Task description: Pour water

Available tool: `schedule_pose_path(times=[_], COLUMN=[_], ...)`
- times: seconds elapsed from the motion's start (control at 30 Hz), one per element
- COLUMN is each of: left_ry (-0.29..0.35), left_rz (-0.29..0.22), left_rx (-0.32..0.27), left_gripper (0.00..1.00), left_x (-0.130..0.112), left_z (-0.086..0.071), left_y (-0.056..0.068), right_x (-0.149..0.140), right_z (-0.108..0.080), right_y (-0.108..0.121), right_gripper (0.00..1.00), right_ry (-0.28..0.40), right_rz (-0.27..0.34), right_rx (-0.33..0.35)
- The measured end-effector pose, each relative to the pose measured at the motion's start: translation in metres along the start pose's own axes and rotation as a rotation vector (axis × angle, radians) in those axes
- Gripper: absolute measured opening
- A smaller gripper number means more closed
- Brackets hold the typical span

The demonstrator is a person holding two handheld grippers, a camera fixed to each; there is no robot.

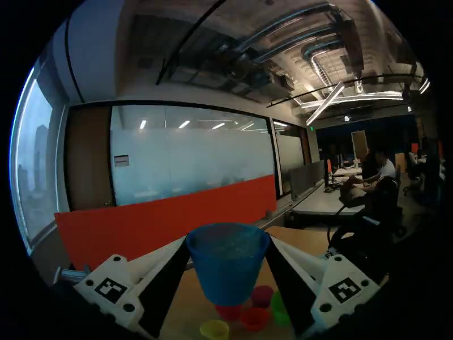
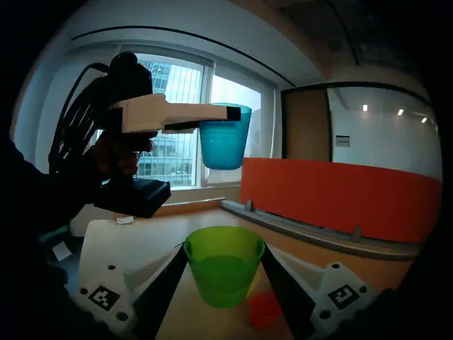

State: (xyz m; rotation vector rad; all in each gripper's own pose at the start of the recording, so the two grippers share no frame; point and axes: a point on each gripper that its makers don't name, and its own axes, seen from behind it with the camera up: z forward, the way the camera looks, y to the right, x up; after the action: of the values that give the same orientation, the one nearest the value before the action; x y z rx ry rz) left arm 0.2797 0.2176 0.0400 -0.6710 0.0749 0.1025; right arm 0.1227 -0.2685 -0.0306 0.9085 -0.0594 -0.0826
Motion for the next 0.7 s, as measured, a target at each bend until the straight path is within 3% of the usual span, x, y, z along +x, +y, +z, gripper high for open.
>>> schedule_pose_path(times=[0.7], left_ry=[-0.080], left_rz=[-0.069], left_rx=[0.037], left_gripper=[0.88], left_x=[-0.085], left_z=[-0.025], left_y=[-0.017], right_x=[-0.013], right_z=[-0.016], right_y=[0.020], right_gripper=[0.92], right_ry=[-0.029], right_rz=[0.018], right_rx=[-0.038])
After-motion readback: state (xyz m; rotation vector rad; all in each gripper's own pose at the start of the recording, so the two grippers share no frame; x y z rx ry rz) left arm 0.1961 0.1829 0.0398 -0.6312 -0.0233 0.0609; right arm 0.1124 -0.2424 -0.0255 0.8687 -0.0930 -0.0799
